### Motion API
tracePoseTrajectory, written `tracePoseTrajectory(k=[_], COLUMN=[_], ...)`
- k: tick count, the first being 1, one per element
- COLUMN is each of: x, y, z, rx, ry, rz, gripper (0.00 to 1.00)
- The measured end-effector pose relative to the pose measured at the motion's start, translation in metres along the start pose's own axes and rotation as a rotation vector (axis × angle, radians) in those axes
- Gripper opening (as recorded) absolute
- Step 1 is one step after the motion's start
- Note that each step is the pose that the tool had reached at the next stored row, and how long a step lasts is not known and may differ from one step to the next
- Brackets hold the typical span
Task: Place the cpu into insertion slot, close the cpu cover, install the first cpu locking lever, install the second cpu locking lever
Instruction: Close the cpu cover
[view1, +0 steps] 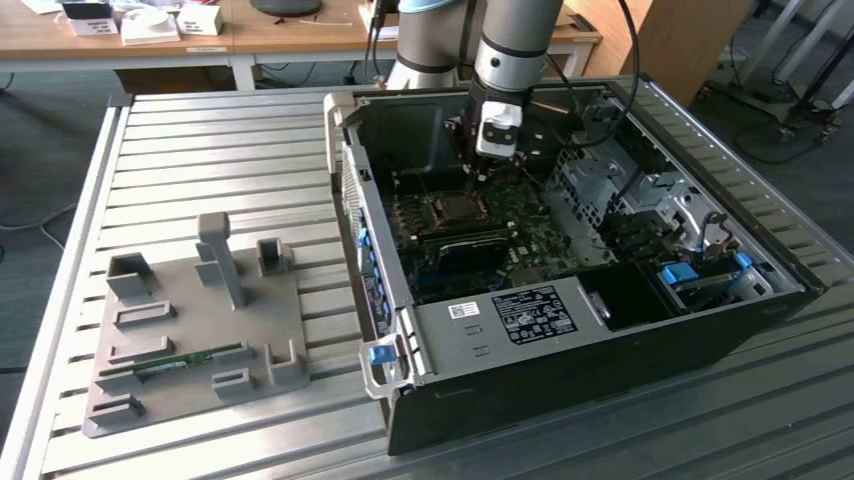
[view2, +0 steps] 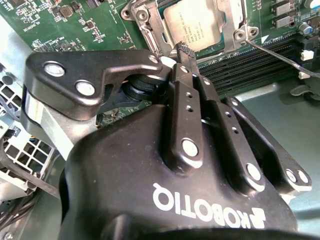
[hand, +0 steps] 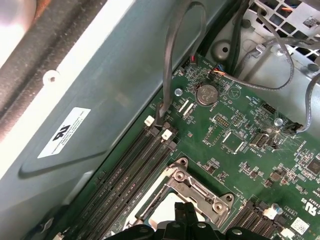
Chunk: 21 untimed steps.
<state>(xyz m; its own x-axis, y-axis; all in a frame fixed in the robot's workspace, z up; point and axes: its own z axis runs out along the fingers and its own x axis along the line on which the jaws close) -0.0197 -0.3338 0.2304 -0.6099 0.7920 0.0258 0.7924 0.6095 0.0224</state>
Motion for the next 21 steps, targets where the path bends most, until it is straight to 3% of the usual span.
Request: tracePoseTrajectory(k=[9,18,21], x=[0.0,0.0,0.0], y=[0.0,0.0,0.0], z=[0.0,0.0001,0.0001], rx=[0.002,0.0052,0.0054], ry=[0.0017,0.0046,0.0047], rz=[-0.077,-0.205,-0.21], gripper=[0.11,0.11,0.11])
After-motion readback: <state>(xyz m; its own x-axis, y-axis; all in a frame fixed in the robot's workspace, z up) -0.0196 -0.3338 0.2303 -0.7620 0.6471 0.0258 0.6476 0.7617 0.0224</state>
